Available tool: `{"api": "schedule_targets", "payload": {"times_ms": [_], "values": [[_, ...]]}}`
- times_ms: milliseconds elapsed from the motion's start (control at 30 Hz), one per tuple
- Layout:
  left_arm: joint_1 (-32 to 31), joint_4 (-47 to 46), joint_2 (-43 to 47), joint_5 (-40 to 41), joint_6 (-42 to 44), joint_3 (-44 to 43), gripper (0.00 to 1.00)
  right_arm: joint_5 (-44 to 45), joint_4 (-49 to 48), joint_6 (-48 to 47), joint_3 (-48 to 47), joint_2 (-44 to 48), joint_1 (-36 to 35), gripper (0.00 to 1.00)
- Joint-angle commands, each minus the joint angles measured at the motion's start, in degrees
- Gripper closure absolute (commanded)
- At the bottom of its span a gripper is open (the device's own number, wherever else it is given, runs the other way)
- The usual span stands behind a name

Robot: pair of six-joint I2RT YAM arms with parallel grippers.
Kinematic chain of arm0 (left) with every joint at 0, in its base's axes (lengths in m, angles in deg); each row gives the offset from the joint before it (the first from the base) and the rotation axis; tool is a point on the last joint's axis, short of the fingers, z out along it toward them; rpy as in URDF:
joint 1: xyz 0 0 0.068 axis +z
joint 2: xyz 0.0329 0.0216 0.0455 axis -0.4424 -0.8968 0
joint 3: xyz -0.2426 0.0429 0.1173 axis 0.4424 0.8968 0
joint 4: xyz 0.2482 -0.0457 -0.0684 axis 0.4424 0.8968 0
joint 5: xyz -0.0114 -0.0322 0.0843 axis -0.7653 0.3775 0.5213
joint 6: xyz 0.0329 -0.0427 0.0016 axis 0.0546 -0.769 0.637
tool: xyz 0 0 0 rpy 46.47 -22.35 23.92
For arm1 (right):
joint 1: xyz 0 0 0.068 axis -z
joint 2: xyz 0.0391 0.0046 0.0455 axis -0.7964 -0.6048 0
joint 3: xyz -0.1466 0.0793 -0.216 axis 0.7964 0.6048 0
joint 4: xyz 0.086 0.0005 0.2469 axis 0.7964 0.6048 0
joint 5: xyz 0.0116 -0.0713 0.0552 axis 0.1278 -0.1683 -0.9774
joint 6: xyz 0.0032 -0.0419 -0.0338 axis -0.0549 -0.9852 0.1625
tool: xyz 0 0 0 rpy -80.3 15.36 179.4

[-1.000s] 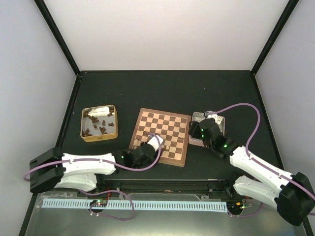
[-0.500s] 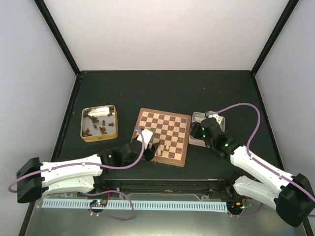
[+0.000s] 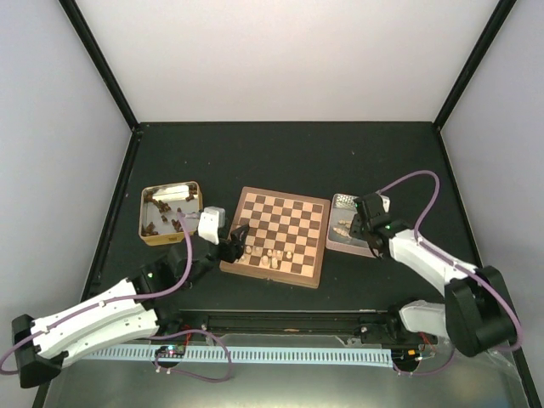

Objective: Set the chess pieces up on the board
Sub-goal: Pick up the chess piece from the storage box.

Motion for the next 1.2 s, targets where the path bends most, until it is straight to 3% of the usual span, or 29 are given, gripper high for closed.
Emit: {"api": "schedule_targets", "payload": {"times_ms": [0,367,867,1000,1167], "values": [[1.36,3.45,1.95,-0.85,-1.57,-1.57,0.31,0.75,-2.88,-2.99,-4.26,-5.97,3.42,0.61],[2.79,4.52,2.30,-2.27,-2.26,-1.36,0.31,-5.12,-8.14,-5.47,-10.58,-21.38,8.78,0.74],[3.73,3.90,1.58,-3.75,-1.95,-1.47,0.31,-6.25,-3.81,-7.93,-14.81,-25.42,9.34,0.80],[3.81,4.30,2.08,-3.91,-2.16,-1.26,0.31,-6.85,-2.44,-8.43,-15.73,-26.04,9.43,0.91],[3.90,4.27,2.39,-4.54,-2.38,-1.13,0.31,-6.83,-1.68,-8.41,-15.62,-25.85,9.42,0.96]]}}
